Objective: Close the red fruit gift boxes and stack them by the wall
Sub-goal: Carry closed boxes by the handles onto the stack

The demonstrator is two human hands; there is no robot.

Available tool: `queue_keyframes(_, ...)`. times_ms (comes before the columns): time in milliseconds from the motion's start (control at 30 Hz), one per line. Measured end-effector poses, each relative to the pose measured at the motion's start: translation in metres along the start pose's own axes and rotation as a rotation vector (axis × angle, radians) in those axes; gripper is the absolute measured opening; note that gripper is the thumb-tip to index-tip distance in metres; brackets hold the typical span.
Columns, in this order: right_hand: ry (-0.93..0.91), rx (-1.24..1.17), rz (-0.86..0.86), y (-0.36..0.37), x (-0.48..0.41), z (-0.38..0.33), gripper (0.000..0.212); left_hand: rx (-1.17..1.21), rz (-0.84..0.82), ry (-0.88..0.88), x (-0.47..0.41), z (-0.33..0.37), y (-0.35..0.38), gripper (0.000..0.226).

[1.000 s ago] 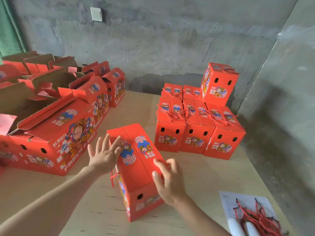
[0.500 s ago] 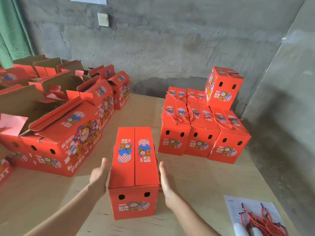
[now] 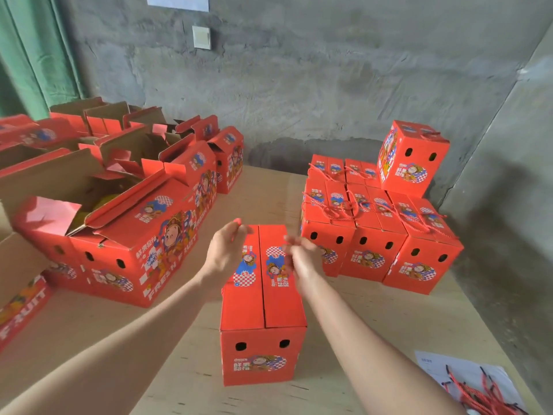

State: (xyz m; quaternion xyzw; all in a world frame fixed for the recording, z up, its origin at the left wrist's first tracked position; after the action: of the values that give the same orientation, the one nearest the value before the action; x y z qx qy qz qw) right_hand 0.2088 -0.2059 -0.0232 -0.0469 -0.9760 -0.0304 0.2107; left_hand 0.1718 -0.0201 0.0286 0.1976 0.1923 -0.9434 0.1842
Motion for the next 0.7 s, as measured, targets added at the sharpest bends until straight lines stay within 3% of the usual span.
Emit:
queue_keyframes(67, -0.065, 0.079, -0.197, 0.03, 0.018, -0.024, 0.024, -0.098, -0.093, 0.191, -0.019, 0.038, 0.004, 0.029)
queue_keyframes(167, -0.125, 0.198, -0.452, 0.071, 0.05, -0.048, 0.024, -0.294, -0.208, 0.248, -0.031, 0.055, 0.011, 0.043)
queue_keyframes(233, -0.078, 0.165, -0.505, 0.08, 0.058, -0.054, 0.021, -0.378, -0.141, 0.287, -0.032, 0.061, -0.004, 0.049)
queue_keyframes(300, 0.004, 0.086, -0.482, 0.077, 0.055, -0.057, 0.017, -0.339, -0.005, 0.235, -0.028, 0.054, -0.03, 0.051)
queue_keyframes(367, 0.012, 0.079, -0.39, 0.07, 0.048, -0.064, 0.019, -0.318, -0.001, 0.108, -0.018, 0.029, -0.041, 0.049)
queue_keyframes(467, -0.115, 0.156, -0.231, 0.067, 0.043, -0.082, 0.023, -0.126, -0.294, -0.098, 0.026, -0.024, -0.012, 0.029)
queue_keyframes(533, -0.221, 0.197, -0.164, 0.071, 0.047, -0.097, 0.028, -0.054, -0.525, -0.102, 0.062, -0.034, 0.009, 0.043)
queue_keyframes(567, -0.27, 0.218, -0.146, 0.074, 0.05, -0.106, 0.029, -0.049, -0.549, -0.083, 0.069, -0.036, 0.013, 0.048)
queue_keyframes(700, -0.393, 0.106, -0.205, 0.09, 0.069, -0.155, 0.03, 0.066, -0.304, 0.017, 0.039, -0.009, -0.008, 0.039)
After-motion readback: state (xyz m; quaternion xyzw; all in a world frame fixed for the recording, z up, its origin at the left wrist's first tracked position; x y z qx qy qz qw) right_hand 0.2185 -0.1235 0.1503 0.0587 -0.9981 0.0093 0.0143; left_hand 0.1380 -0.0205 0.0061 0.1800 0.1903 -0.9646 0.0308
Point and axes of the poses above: each hand's wrist, its own x-axis away from the middle knuckle, its own y-axis out of the palm, z = x × y, the point moved 10 cm from there along -x, towards the middle knuckle, and after that the axes turned 12 degrees about y, right-handed, at the moved point
